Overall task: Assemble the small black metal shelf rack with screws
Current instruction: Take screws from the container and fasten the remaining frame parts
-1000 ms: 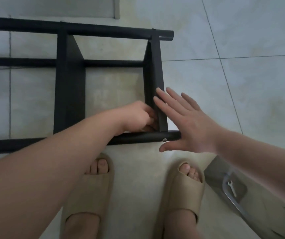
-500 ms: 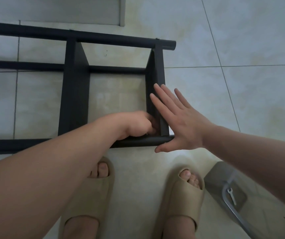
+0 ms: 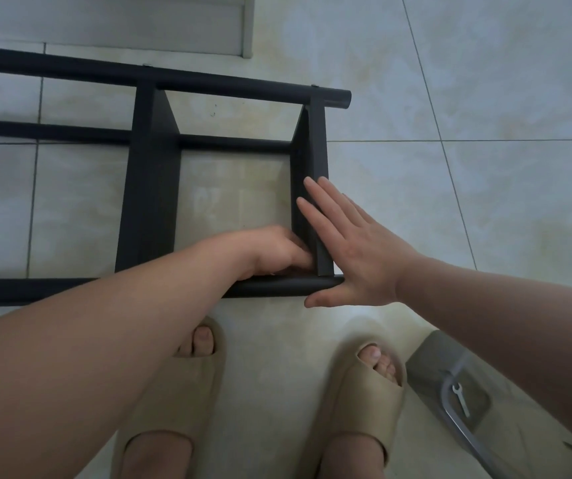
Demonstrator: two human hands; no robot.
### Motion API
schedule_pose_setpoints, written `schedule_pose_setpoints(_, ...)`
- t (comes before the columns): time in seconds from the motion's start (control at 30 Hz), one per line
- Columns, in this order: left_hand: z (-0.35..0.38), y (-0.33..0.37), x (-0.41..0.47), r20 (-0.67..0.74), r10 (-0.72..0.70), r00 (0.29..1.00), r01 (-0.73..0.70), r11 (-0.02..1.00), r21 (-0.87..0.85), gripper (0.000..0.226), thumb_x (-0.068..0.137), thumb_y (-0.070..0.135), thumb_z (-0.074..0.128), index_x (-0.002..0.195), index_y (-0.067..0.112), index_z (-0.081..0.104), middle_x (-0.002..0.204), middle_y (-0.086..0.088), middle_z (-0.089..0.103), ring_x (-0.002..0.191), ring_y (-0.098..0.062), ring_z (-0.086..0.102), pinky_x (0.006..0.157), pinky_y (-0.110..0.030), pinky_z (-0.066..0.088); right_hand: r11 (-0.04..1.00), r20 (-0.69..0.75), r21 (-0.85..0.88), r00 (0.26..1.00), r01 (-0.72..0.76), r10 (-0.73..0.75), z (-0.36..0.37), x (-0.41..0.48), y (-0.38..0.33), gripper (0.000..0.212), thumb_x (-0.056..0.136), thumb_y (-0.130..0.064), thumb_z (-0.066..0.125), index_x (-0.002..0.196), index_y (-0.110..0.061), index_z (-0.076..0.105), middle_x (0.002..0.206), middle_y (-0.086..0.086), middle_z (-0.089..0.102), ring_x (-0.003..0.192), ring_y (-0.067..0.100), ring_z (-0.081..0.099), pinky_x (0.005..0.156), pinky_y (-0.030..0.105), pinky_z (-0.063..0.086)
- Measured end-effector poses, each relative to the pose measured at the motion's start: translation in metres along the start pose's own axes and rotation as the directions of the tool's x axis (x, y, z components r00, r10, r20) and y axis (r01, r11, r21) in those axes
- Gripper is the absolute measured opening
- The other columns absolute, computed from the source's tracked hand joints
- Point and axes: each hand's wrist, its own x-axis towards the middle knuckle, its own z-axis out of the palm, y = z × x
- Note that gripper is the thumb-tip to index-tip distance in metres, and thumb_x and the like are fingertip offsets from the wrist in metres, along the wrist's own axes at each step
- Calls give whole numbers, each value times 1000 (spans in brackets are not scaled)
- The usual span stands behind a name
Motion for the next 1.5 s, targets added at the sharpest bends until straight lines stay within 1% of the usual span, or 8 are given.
schedule_pose_setpoints(0.07,0,0,1,49,-25,998,30,994,-108,17,83,7,66,67,13,65,57,-1,58,52,-15,52,51,-20,42,1000,-7,-5,1000,1,-1,0,0,0,125,76,-90,40,161,-7,2,168,14,-12,156,28,-14,125,53,14)
schedule_pose_setpoints(0.17,-1,-3,4,146,-63,987,96,967,-235,16,86,1,64,73,9,69,64,-5,66,61,-17,64,64,-28,50,1000,-14,-18,1000,-4,3,1,-1,-1,125,76,-90,40,161,-6,4,169,14,-11,156,28,-13,126,52,14)
schedule_pose_setpoints(0.3,1,-2,9,151,-96,984,134,954,-268,14,85,-1,64,76,7,70,65,-7,68,63,-19,66,67,-31,53,1000,-5,-29,1000,-13,12,0,-1,-2,125,76,-90,41,162,-6,5,169,14,-11,156,28,-14,126,51,11)
schedule_pose_setpoints(0.43,2,-2,11,185,-140,973,189,941,-281,31,86,2,63,58,13,72,62,-6,67,55,-17,65,59,-26,53,999,1,-32,1000,-21,21,-1,-1,-3,125,75,-90,41,162,-6,7,169,13,-10,156,28,-13,127,50,10)
schedule_pose_setpoints(0.8,-1,-6,10,213,-160,964,223,922,-316,9,86,9,66,80,9,73,67,-7,68,59,-18,64,66,-29,53,998,-18,-59,1000,-22,20,2,-1,-3,124,76,-90,42,162,-6,10,169,12,-8,156,28,-11,126,52,11)
schedule_pose_setpoints(1.1,1,-6,10,242,-166,956,236,924,-300,19,89,14,66,75,12,79,94,-15,75,88,-27,69,97,-40,52,998,-28,-57,999,-22,20,2,-1,-3,124,76,-90,42,161,-6,11,169,13,-6,156,28,-9,126,53,12)
schedule_pose_setpoints(1.3,0,-6,7,270,-152,951,234,923,-305,15,93,11,60,91,7,74,91,-13,73,84,-26,67,95,-39,51,998,-28,-55,999,-22,21,2,-1,-2,124,75,-90,42,162,-7,11,169,12,-7,156,27,-10,126,53,11)
schedule_pose_setpoints(1.5,-2,-7,8,291,-111,950,212,916,-340,26,92,8,56,78,9,78,85,-12,74,76,-23,70,84,-35,54,998,-25,-60,1000,-18,16,2,-1,-2,124,76,-90,40,161,-6,12,169,13,-6,156,28,-10,126,53,11)
